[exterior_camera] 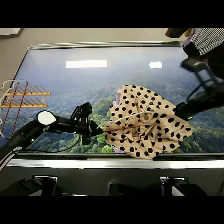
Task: Fold the clothes and pants, and hang the long-sleeved shirts on hangers.
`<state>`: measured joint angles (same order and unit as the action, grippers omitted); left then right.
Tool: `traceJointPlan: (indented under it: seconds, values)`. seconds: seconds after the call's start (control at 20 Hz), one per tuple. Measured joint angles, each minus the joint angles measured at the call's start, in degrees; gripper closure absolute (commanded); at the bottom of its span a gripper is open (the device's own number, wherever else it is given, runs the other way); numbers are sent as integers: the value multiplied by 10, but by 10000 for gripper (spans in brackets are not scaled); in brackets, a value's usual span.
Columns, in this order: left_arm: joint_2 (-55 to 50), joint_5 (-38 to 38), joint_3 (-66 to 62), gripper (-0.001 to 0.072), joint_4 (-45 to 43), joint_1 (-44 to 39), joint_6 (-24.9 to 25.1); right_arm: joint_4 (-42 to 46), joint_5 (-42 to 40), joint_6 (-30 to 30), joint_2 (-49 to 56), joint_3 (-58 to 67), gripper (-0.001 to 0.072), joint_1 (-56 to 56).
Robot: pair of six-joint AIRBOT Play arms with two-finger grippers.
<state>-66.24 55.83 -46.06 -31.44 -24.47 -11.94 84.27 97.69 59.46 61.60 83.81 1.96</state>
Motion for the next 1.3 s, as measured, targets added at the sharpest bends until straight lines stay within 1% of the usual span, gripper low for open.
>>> traceJointPlan:
  seconds: [0.1,0.3,0.35,0.4,0.5,0.55,0.6,0.8,0.85,1.0,1.15,1.2,1.3]
  values:
    - [0,0,0,681,0,0,0,-16,-11,-45,21,-16,113,-2]
    - [0,0,0,681,0,0,0,-39,-40,-106,52,-43,117,-3]
    - [0,0,0,681,0,0,0,-46,-48,-117,57,-47,136,-3]
    - [0,0,0,681,0,0,0,-54,-56,-129,61,-49,187,-3]
    - [0,0,0,681,0,0,0,-69,-71,-150,66,-52,212,-3]
    - [0,0,0,681,0,0,0,-76,-78,-162,68,-53,264,-3]
    - [0,0,0,681,0,0,0,-85,-82,-172,70,-54,295,-3]
    - [0,0,0,681,0,0,0,-121,-86,-202,81,-55,306,-3]
    - [0,-1,0,681,0,0,0,-131,-87,-209,83,-55,328,-3]
    - [0,-1,0,680,0,0,0,-161,-87,-224,86,-55,329,-3]
    - [0,-1,0,681,0,0,0,-187,-86,-231,87,-55,336,-3]
    - [0,-1,0,680,0,0,0,-194,-85,-234,88,-55,366,-3]
    - [0,-1,0,680,0,0,0,-203,-83,-235,88,-55,367,-3]
